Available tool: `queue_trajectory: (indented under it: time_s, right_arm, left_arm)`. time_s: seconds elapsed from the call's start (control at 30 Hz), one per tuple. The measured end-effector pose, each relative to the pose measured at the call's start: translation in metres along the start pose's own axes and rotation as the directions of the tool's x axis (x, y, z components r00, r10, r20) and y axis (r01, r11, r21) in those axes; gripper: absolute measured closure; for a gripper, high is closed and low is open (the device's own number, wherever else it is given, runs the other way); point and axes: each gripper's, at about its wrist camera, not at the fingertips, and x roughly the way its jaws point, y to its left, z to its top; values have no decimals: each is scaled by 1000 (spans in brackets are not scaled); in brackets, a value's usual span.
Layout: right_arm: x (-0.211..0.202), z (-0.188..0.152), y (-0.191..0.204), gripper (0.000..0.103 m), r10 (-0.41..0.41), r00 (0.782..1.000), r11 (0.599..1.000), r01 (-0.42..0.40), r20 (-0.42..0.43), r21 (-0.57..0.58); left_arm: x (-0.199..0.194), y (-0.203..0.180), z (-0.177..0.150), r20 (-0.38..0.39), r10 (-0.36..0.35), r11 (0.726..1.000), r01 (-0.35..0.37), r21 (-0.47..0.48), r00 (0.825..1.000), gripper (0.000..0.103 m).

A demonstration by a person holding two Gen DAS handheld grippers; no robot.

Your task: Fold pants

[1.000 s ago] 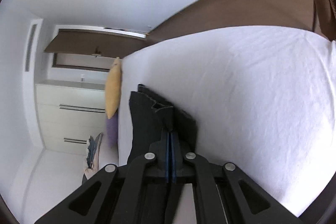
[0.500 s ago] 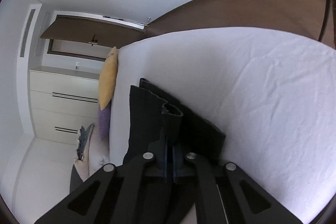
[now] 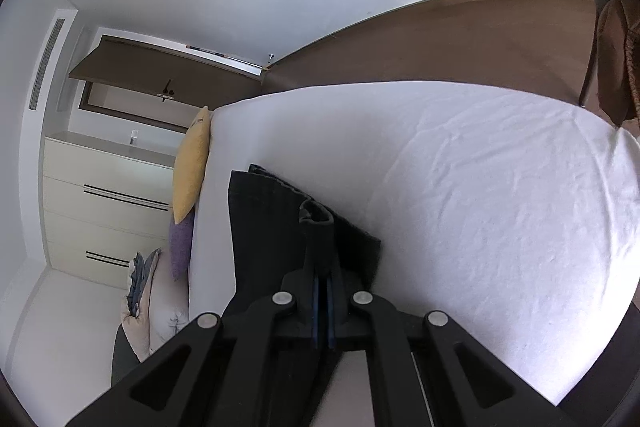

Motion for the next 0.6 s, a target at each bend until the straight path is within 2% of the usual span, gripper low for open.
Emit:
queue_trajectory:
  time_s: [0.1,0.2,0.23,0.3,0.33,0.37,0.4,0.47,0.53,0.6]
  right_arm:
    - [2,-2,-3,103,-16,1000,999,16,8,-36]
    - [1,-2,5,103,-22,1000,990,18,-21,-139]
    - [-2,-1,6,94,-26,999,990,21,-32,-142]
    - [-28,3,11,87,-75,997,985,79,29,-155]
    - [-37,4,14,63,-123,990,978,133,70,-162]
    - [-51,2,20,54,-162,978,968,183,128,-169]
    - [-62,-1,29,54,-134,980,967,161,146,-196]
    - [-61,-13,52,59,-76,995,954,93,68,-284]
    - [-47,-41,80,64,-48,997,924,22,-58,-381]
    - [-20,-87,113,69,-12,971,883,-101,-237,-458]
  left_arm:
    - [-1,3,-1,8,-4,1000,4,0,1000,91]
    - [-2,6,-4,20,-10,1000,10,-5,1000,91]
    - [-3,8,-4,25,-14,1000,14,-8,1000,91]
    - [-4,10,-7,33,-22,1000,23,-16,999,91]
    - [-5,12,-8,38,-25,999,26,-22,999,91]
    - [-5,12,-9,42,-25,999,26,-23,999,91]
    - [-6,12,-10,45,-23,999,24,-22,999,91]
    - [-9,13,-13,52,-19,1000,21,-21,998,91]
    - [-11,14,-15,57,-16,1000,17,-19,998,91]
    - [-11,11,-17,58,-11,1000,12,-15,998,91]
